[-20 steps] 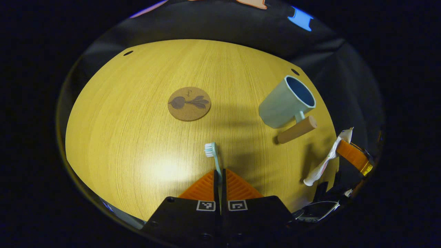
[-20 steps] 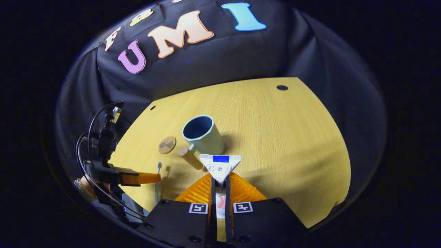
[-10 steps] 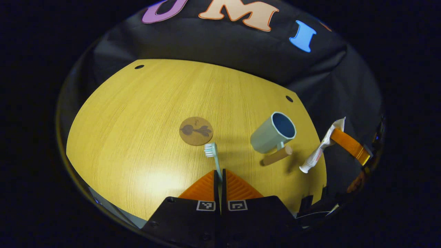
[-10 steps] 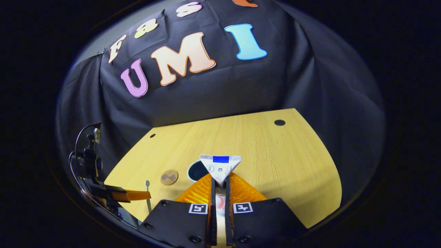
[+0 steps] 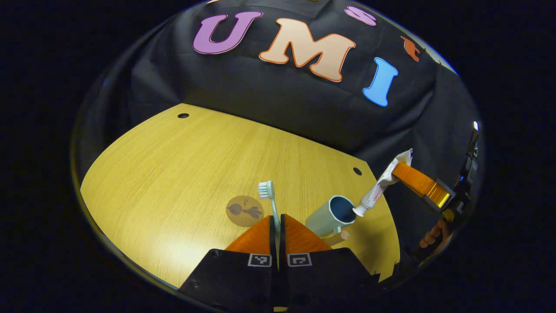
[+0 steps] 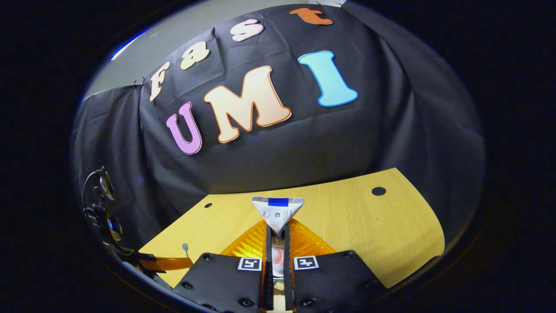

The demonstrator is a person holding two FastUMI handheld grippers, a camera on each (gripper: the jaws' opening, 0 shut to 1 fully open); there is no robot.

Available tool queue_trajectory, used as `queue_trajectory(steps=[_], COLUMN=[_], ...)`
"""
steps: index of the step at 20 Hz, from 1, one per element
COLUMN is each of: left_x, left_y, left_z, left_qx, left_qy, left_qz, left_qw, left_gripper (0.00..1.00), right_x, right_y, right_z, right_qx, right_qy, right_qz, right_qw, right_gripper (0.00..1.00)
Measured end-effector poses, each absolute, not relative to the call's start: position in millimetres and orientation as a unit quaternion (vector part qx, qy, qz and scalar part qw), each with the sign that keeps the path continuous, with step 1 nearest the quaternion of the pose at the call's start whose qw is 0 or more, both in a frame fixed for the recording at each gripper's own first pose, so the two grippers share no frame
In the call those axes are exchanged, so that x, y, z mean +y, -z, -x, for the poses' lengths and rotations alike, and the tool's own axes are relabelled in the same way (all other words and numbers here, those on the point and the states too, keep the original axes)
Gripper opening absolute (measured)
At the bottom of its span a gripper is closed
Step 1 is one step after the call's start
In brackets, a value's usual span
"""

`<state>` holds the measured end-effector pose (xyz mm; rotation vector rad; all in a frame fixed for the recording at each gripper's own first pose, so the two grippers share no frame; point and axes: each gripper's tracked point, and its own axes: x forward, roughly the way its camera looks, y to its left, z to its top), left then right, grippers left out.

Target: Put the toothbrush and toothpaste on the desktop into the cup, then pick up the cup and place it on the coaster on the desktop.

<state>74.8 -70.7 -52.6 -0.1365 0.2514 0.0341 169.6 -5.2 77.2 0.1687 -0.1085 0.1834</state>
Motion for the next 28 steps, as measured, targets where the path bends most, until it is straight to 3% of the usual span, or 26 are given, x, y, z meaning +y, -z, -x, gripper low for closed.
queue_trajectory(steps=[6,12,19,28], left_x=[-75,-105,-161,-174], left_y=[22,-38,-46,-4], left_z=[-96,-143,-186,-199], left_qx=[0.065,-0.049,-0.085,-0.055], left_qy=[0.0,0.053,0.127,0.137], left_qz=[0.087,0.125,0.107,0.057], left_qw=[0.994,0.99,0.982,0.987], left_gripper=[0.0,0.0,0.0,0.0], right_x=[7,2,0,-6], right_y=[-44,-17,-6,10], right_z=[-195,-202,-206,-203], right_qx=[-0.041,-0.032,-0.036,-0.035], right_qy=[-0.103,-0.088,-0.079,-0.077], right_qz=[-0.058,-0.052,-0.061,-0.073], right_qw=[0.992,0.994,0.994,0.994], right_gripper=[0.12,0.12,0.12,0.16])
